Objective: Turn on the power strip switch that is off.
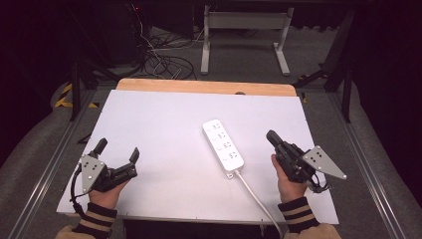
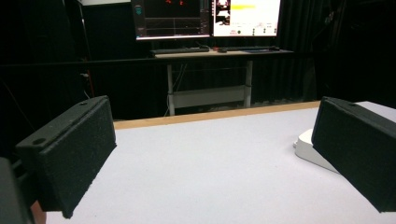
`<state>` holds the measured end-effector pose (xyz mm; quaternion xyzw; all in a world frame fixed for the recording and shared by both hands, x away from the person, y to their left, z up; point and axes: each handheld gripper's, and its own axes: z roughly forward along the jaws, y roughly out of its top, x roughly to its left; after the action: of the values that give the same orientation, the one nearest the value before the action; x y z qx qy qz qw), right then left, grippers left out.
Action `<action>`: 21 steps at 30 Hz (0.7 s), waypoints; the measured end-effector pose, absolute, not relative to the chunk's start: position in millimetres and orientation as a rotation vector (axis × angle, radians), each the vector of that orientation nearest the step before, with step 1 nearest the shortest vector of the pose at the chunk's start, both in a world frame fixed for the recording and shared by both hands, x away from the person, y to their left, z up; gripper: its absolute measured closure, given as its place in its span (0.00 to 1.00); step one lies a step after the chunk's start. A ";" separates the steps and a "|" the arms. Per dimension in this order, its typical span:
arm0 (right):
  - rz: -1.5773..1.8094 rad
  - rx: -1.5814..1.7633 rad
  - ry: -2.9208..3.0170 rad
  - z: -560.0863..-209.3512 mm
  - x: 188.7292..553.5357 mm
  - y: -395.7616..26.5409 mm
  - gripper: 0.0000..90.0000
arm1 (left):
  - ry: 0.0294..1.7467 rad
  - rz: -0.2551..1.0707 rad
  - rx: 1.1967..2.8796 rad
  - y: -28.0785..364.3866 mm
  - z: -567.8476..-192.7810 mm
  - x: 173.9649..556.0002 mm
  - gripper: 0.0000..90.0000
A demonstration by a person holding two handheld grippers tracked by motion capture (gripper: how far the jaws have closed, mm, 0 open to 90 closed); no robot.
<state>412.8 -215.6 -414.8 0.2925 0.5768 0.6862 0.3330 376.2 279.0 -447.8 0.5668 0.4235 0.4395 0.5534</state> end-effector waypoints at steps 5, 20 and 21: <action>1.742 0.768 1.494 -418.4 410.8 -217.2 0.82 | 0.998 1.035 1.341 277.9 -447.7 376.1 0.00; 1.628 0.896 1.339 -427.3 406.2 -239.5 0.04 | 0.992 1.039 1.339 277.9 -447.9 376.2 0.00; 1.628 0.905 1.344 -427.8 406.4 -240.8 0.04 | 0.992 1.037 1.339 277.8 -447.8 376.2 0.00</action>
<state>406.4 -240.8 -427.8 0.3593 0.5336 0.6466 0.4099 376.2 277.8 -447.8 0.5671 0.4202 0.4394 0.5557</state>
